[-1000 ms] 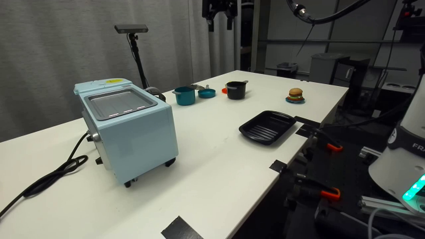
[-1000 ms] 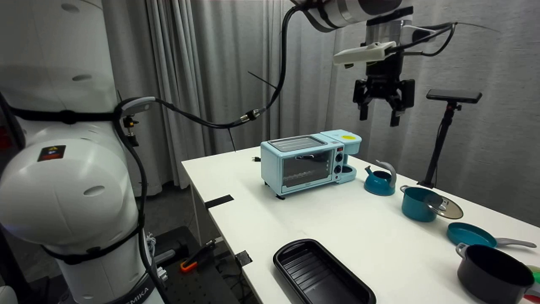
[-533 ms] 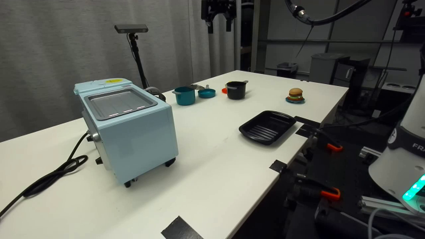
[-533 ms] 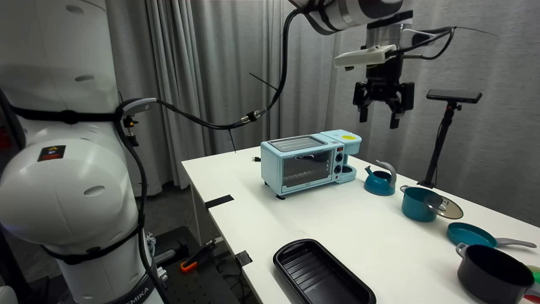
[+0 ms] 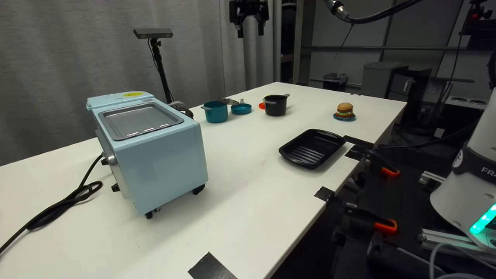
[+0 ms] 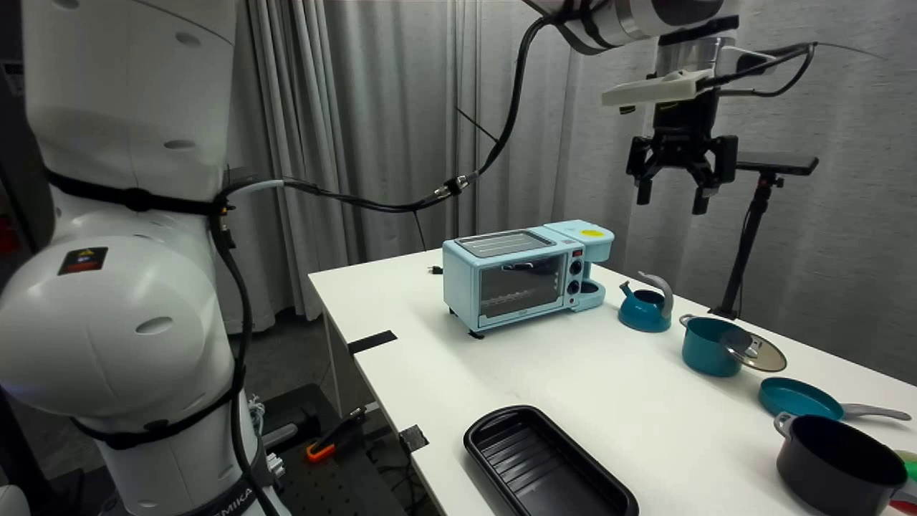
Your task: Pick the lid on the blue pot and put it on the counter
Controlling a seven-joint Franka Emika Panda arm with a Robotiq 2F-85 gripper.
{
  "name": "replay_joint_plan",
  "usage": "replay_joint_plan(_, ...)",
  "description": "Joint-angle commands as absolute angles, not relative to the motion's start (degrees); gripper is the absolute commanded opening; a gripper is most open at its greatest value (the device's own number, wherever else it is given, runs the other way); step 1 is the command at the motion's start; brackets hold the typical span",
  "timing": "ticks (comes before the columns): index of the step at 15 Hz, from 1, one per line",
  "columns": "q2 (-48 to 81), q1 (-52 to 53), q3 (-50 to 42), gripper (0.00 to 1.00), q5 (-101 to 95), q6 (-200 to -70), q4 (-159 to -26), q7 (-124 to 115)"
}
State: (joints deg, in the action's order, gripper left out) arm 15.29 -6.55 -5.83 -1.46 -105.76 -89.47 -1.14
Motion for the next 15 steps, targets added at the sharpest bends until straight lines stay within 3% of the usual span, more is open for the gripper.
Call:
replay_joint_plan(1, 24.1, -7.9, -5.6, 1.0, 0.3, -100.4, -78.1, 2.5)
replay_joint_plan(15, 45.7, -12.4, -6.4, 1.0, 4.0, -118.0, -58.8, -8.4)
